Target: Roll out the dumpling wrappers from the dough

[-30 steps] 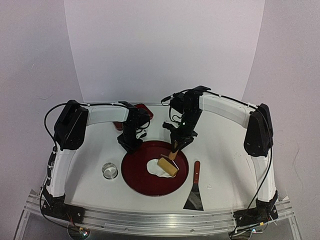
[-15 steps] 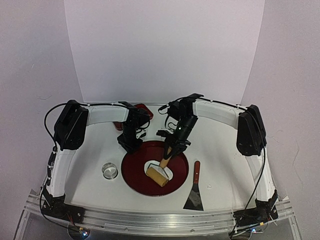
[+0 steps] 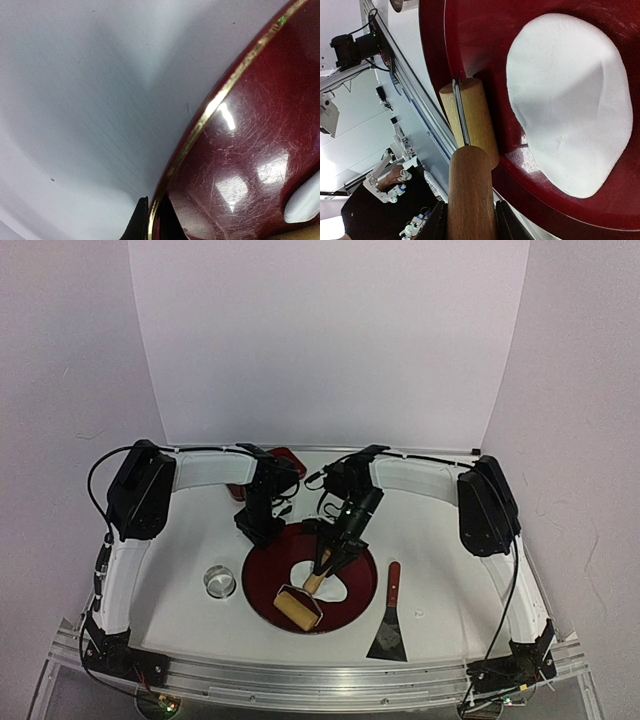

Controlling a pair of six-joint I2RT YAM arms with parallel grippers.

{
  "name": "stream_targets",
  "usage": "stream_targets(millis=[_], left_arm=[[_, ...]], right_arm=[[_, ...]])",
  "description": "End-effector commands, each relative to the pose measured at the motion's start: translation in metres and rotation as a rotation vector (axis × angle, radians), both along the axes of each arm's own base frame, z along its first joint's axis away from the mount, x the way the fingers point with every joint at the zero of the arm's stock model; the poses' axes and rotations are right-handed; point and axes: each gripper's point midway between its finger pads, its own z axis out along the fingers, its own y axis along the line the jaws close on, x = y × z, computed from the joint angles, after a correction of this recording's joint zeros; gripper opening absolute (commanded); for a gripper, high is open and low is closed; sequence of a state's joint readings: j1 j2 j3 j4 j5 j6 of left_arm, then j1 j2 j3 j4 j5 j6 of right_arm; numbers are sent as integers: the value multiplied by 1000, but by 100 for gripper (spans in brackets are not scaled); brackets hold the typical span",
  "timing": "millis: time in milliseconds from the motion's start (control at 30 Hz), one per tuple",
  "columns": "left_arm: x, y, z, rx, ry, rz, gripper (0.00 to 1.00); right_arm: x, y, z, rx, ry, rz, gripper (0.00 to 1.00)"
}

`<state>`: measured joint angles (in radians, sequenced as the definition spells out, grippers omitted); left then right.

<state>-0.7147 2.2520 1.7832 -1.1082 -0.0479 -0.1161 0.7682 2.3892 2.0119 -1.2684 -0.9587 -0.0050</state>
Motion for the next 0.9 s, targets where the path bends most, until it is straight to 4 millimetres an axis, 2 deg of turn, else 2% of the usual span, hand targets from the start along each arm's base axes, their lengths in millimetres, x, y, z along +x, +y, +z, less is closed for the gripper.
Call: stream_targets(millis=[0,133,200,300,433,500,633,700,800,867], left_arm=[[34,19,-4,121,-194,84,0],[44,22,6,135,-243,138,1],[48,19,14,110,-269,149,6],[55,9,31,34,-322,148,33],[65,3,49,-9,-372,148,53],[69,-1,57,-26,-386,148,59],[73,-7,77,-69,-408,155,72],[68,-7,87,-78,-387,168,78],[53,-10,105,-137,-333,209,86],[36,-9,111,-175,-274,251,88]], right_arm=[[44,-58,-42,-405,-420,58,0],[46,-38,19,-254,-503,-2,0],[44,-36,38,-212,-522,-17,0],[39,-37,63,-173,-547,-39,0],[30,-36,93,-109,-546,-74,0],[25,-35,108,-70,-536,-92,0],[16,-34,130,-25,-527,-119,0],[17,-38,136,-38,-548,-140,0],[34,-51,138,-128,-640,-193,0],[48,-60,136,-203,-701,-223,0]])
